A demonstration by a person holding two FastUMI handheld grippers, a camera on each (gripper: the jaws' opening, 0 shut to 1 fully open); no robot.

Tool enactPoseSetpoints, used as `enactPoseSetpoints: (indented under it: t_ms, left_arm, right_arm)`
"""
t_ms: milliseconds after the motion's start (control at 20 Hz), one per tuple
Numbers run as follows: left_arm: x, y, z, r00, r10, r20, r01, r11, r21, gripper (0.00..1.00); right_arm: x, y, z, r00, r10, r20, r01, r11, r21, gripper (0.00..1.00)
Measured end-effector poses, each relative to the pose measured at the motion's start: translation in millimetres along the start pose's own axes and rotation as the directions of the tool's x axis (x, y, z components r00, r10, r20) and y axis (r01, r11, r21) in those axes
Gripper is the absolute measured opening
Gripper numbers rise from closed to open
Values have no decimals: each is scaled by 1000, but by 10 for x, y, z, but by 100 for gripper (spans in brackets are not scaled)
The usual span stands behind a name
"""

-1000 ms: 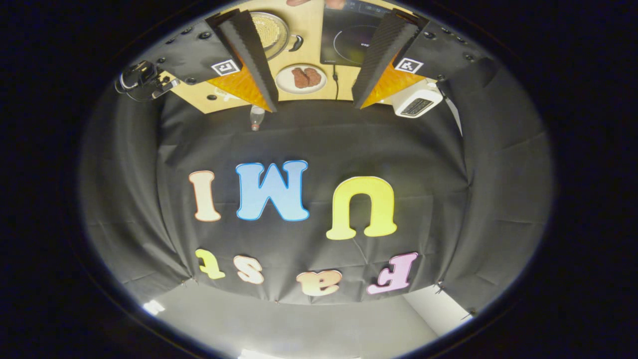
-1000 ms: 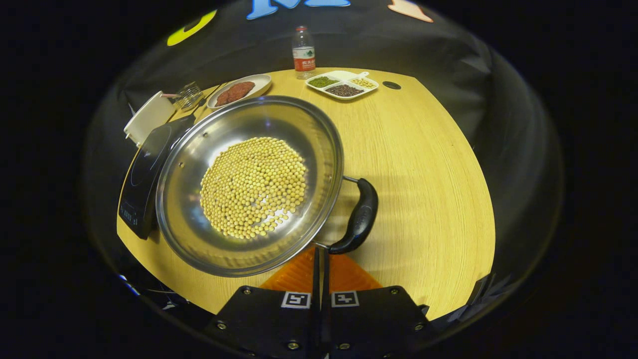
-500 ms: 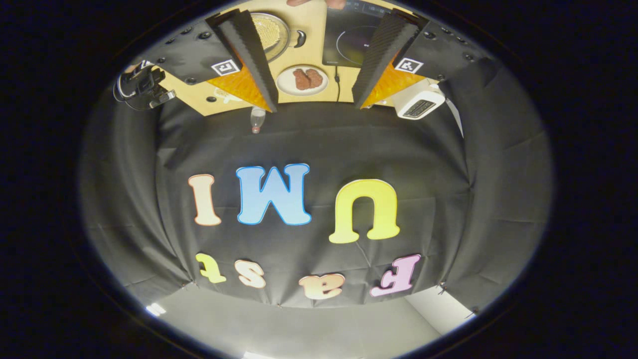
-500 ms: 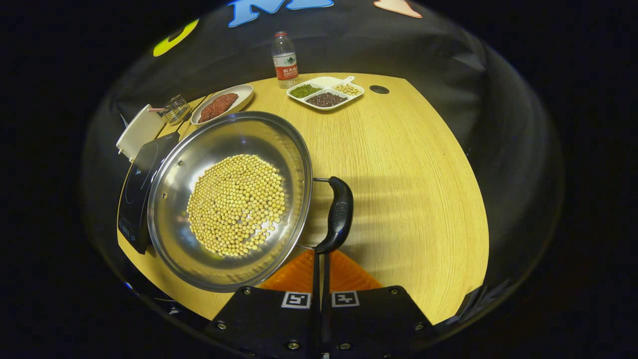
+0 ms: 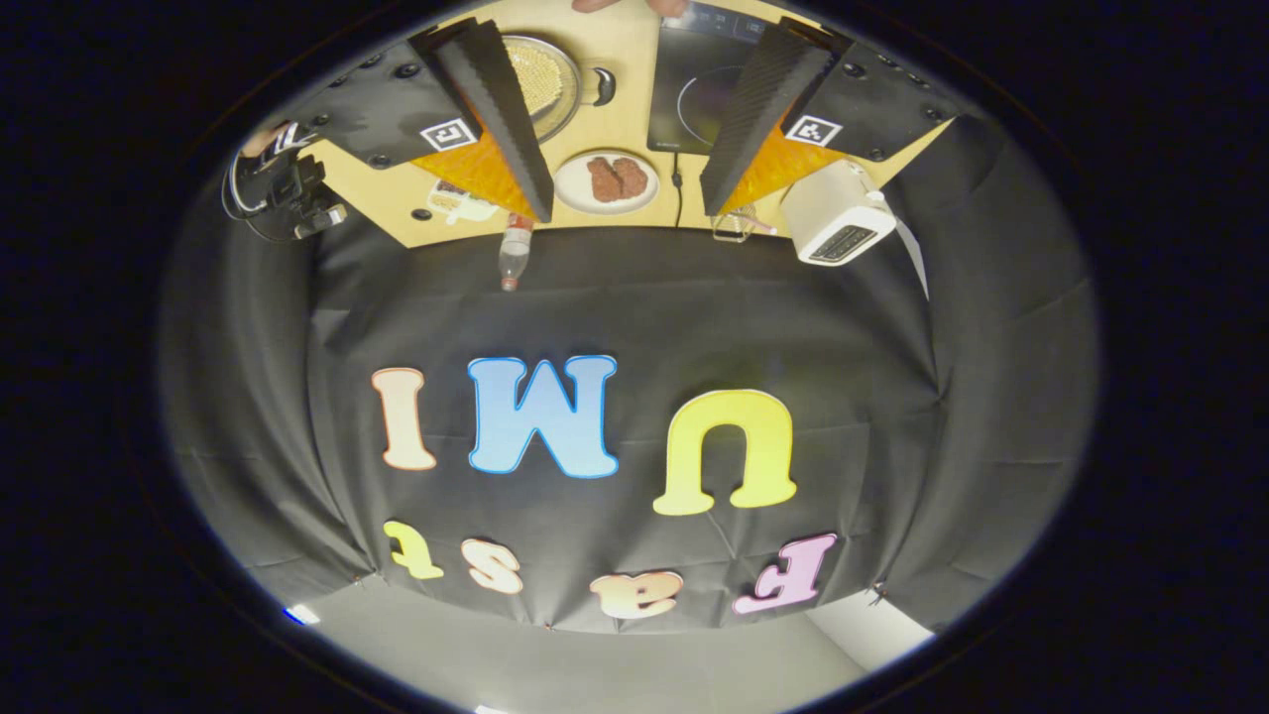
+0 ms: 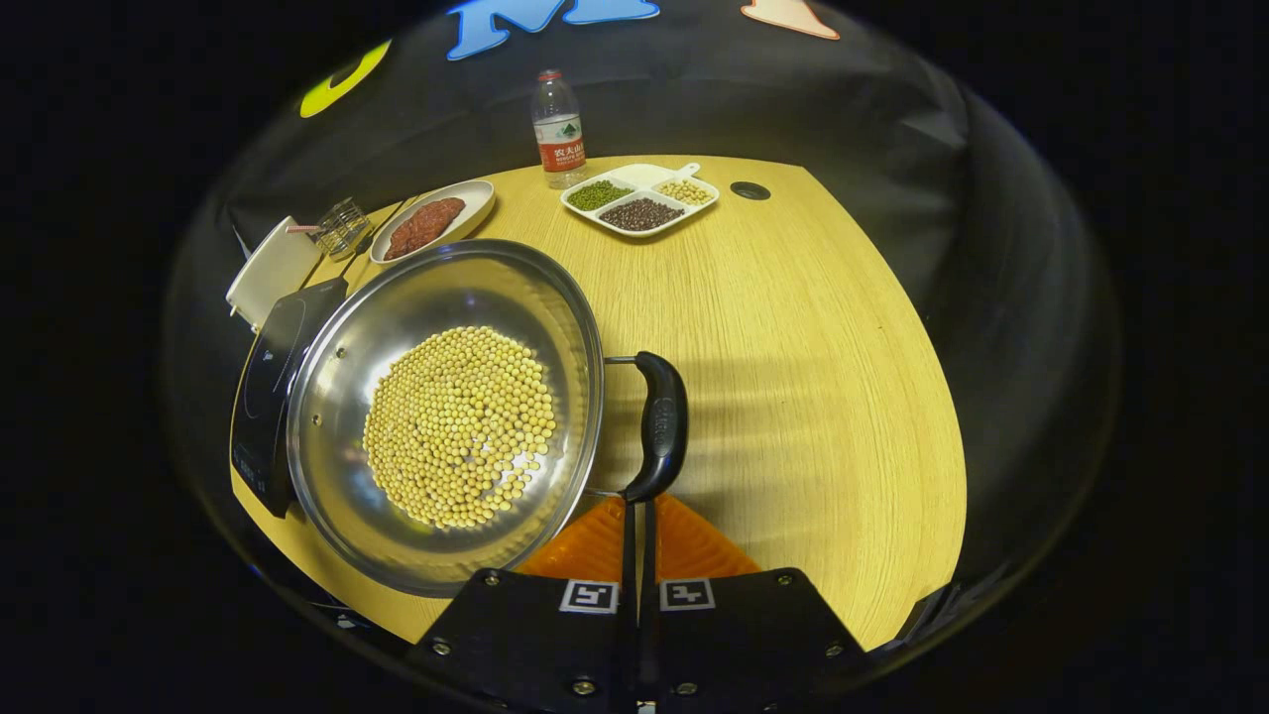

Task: First push the handle of the pot to place it horizontally, then grasp the pot with both hands and set it on the induction cooktop.

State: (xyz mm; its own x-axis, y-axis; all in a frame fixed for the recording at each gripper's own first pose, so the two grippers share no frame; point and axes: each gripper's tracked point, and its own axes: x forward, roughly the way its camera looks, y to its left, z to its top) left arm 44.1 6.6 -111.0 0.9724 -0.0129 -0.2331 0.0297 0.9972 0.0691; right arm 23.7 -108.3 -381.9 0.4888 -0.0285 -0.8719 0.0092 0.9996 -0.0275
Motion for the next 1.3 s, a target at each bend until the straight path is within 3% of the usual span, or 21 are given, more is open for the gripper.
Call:
enactPoseSetpoints:
  t_ms: [200, 300, 400, 450, 800, 1300]
  left_arm:
    - [36, -72, -147, 998, -47, -29, 47, 999, -9, 97]
    - [92, -139, -233, 995, -82, -51, 82, 996, -18, 97]
    - [125, -219, -360, 990, -118, -75, 116, 993, -31, 95]
    - [148, -275, -449, 986, -143, -91, 140, 989, -40, 97]
    - [425, -422, -1232, 938, -206, -278, 189, 978, -90, 96]
    - [969, -404, -2350, 852, -188, -489, 187, 981, -51, 96]
  right_arm:
    - [-211, -29, 35, 997, -30, 69, 32, 999, -29, 1]
    - [-366, -3, 100, 992, -22, 122, 26, 999, -26, 23]
    - [-501, 47, 190, 984, -11, 177, 14, 1000, -18, 67]
    - [-545, 53, 230, 978, -9, 208, 12, 1000, -13, 97]
    - [-666, 116, 409, 954, -2, 298, 1, 1000, 5, 99]
    - [-293, 42, 457, 966, -21, 259, 18, 1000, 13, 99]
